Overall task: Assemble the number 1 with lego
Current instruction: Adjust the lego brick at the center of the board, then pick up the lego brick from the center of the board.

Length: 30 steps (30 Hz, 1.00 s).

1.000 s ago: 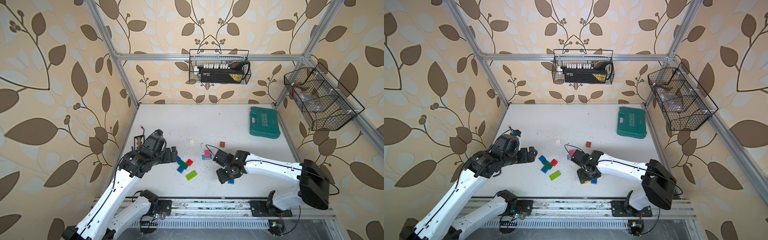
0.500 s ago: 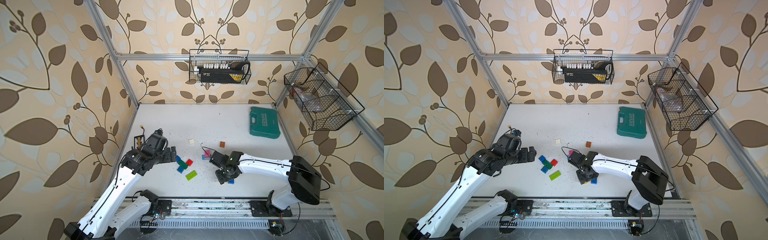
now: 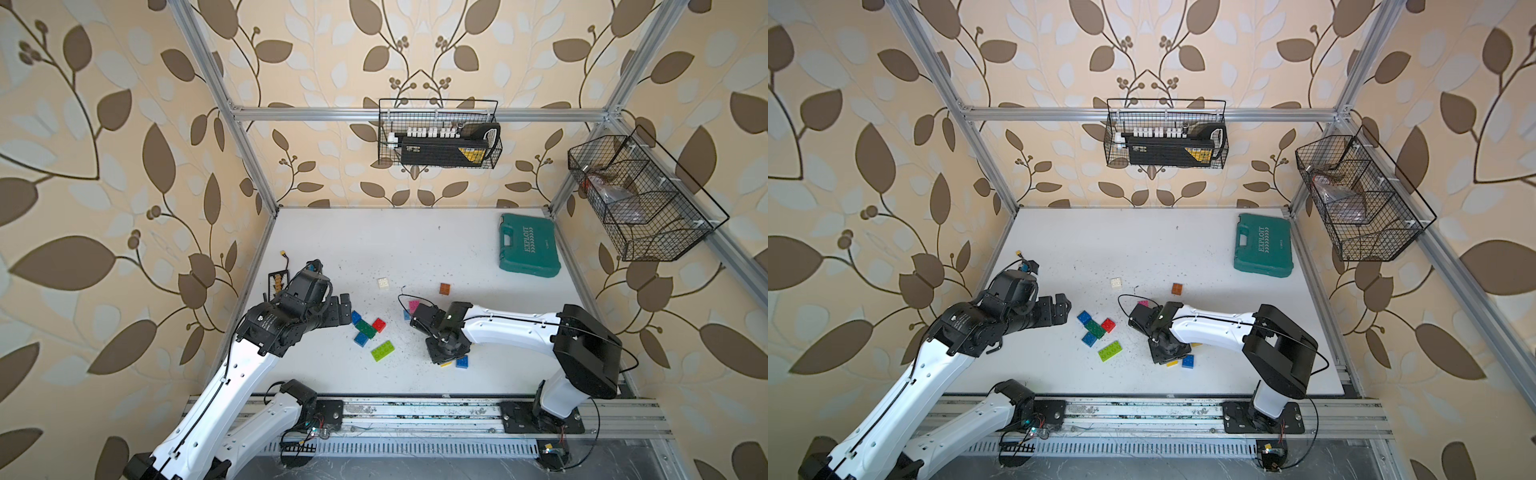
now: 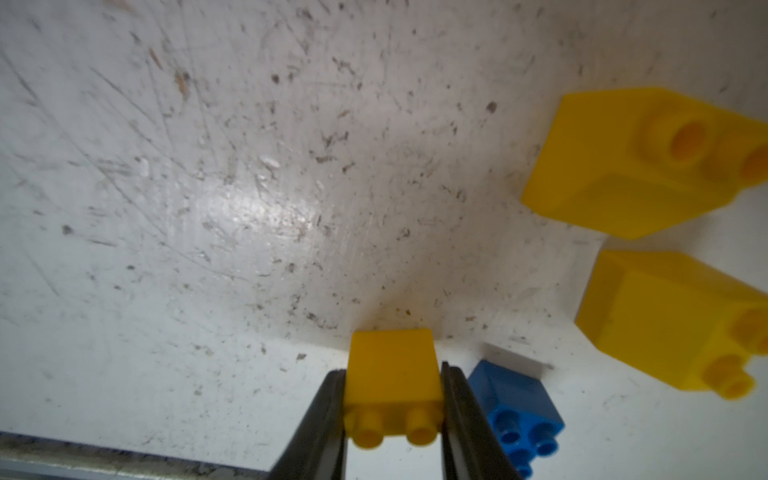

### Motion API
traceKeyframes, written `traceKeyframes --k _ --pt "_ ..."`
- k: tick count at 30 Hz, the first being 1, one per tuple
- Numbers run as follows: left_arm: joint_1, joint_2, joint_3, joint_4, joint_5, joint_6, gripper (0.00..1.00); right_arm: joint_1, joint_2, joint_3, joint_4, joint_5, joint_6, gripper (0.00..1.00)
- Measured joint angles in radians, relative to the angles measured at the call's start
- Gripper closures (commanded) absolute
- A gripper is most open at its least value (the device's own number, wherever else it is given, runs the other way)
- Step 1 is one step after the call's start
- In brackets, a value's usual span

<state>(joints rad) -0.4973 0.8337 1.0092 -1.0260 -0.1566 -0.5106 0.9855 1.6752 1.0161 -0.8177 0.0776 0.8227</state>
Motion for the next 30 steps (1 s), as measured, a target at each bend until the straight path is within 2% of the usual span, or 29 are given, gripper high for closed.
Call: traceKeyframes --k 5,8,9,13,16,18,22,30 --pt "0.000 -0.013 0.000 0.000 0.000 -0.003 0.01 -0.070 -0.017 -0.016 0.074 -0.074 0.134 0.77" --pt "0.000 -0.026 0.000 0.000 0.000 -0.003 0.01 -0.078 -0.015 -0.013 0.109 -0.095 0.192 0.72" --pt "0.000 -0.032 0.000 0.000 0.000 -0.003 0.01 -0.078 -0.009 -0.005 0.105 -0.098 0.208 0.68" --pt "0.000 -0.056 0.000 0.000 0.000 -0.003 0.01 -0.078 0.033 0.055 0.090 -0.104 0.233 0.41" --pt "-0.002 -0.073 0.000 0.000 0.000 -0.003 0.01 -0.078 0.043 0.090 0.076 -0.105 0.229 0.31" --pt "-0.002 -0.083 0.000 0.000 0.000 -0.003 0.01 -0.074 0.037 0.101 0.069 -0.105 0.187 0.27" --pt "-0.002 -0.095 0.000 -0.001 0.000 -0.004 0.01 -0.035 -0.011 0.104 0.036 -0.078 0.027 0.25" --pt "-0.008 -0.095 0.000 -0.001 -0.003 -0.012 0.01 0.127 -0.045 0.127 -0.089 0.111 -0.305 0.26"
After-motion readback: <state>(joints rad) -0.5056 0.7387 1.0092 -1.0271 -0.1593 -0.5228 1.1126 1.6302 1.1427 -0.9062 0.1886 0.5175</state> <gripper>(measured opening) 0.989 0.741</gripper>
